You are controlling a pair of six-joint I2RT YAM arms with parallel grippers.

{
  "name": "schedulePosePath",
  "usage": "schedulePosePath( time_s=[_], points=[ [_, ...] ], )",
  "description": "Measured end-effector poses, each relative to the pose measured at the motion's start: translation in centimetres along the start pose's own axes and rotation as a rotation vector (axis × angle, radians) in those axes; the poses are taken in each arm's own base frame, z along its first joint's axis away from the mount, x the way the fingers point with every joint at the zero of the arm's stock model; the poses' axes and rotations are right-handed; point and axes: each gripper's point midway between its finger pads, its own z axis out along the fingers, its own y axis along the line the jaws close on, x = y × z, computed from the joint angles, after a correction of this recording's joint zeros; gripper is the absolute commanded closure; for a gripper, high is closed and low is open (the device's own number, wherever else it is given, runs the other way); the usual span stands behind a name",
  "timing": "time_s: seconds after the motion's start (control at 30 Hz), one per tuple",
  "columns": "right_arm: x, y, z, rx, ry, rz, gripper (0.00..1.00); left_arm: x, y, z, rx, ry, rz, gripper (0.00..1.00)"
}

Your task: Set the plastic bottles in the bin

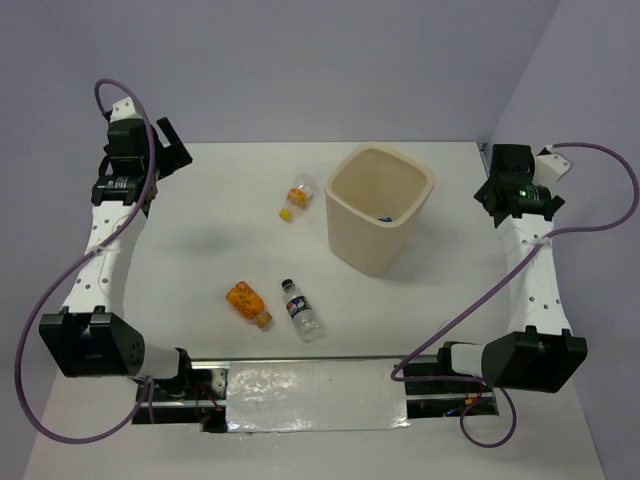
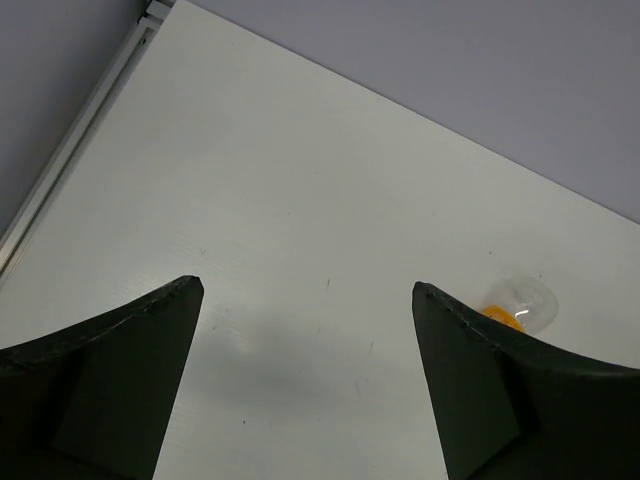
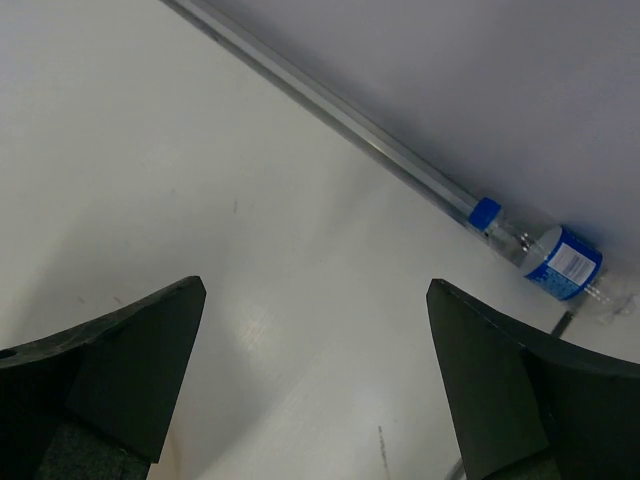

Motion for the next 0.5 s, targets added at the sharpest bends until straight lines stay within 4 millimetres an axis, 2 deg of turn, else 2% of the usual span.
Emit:
schedulePosePath(
  time_s=[0.17, 0.33, 0.5],
  points=[
    [3.6, -1.3, 1.7, 0.055, 0.065, -0.122, 0.0, 0.5, -0.4, 0.7, 0.016, 0.027, 0.004, 0.01],
    [5.5, -3.6, 2.8, 0.165, 0.086, -0.214, 0.0, 0.9, -0.9, 1.6, 0.033, 0.052, 0.007, 0.01],
    [8.3, -4.7, 4.4, 0.213, 0.14, -0.345, 0.0, 1.2, -1.3, 2.6, 0.043, 0.07, 0.01, 0.01]
  ],
)
